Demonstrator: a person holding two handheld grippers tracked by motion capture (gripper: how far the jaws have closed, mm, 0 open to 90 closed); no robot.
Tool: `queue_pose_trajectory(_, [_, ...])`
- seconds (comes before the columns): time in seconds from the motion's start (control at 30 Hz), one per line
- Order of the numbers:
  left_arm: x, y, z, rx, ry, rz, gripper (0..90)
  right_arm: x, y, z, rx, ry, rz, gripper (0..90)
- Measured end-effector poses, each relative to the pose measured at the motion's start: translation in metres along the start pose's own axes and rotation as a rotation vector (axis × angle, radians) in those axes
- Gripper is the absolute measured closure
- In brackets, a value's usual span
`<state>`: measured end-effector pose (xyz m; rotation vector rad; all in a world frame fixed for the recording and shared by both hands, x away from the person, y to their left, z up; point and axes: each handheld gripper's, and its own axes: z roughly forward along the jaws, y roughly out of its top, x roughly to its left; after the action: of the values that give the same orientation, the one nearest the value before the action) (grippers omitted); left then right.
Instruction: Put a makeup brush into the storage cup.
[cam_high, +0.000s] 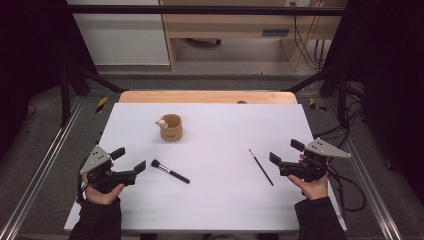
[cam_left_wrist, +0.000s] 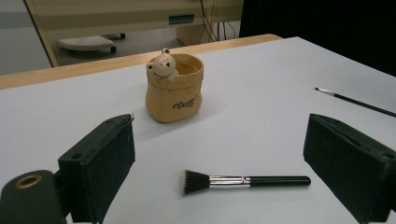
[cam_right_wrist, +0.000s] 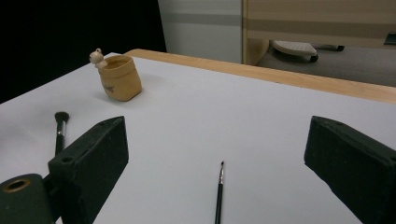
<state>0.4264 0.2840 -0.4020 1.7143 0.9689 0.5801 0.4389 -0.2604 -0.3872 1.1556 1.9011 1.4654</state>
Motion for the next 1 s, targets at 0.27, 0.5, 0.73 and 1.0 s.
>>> queue_pose_trajectory(0.27, [-0.002, -0.004, 0.001, 0.009, 0.001, 0.003, 8.7, 0.000, 0.000, -0.001, 0.015, -0.013, 0.001, 8.5])
queue_pose_trajectory(0.5, [-0.002, -0.007, 0.003, 0.024, 0.005, 0.012, 9.2, 0.004, 0.003, 0.003, 0.049, -0.028, -0.038, 9.8])
queue_pose_trajectory(0.73, [-0.005, -0.009, 0.007, 0.043, 0.007, 0.025, 9.2, 0.010, 0.005, 0.012, 0.100, -0.025, -0.057, 10.1])
queue_pose_trajectory(1.0, [-0.007, -0.010, 0.009, 0.055, 0.007, 0.036, 9.4, 0.020, 0.007, 0.034, 0.151, -0.044, -0.089, 11.2])
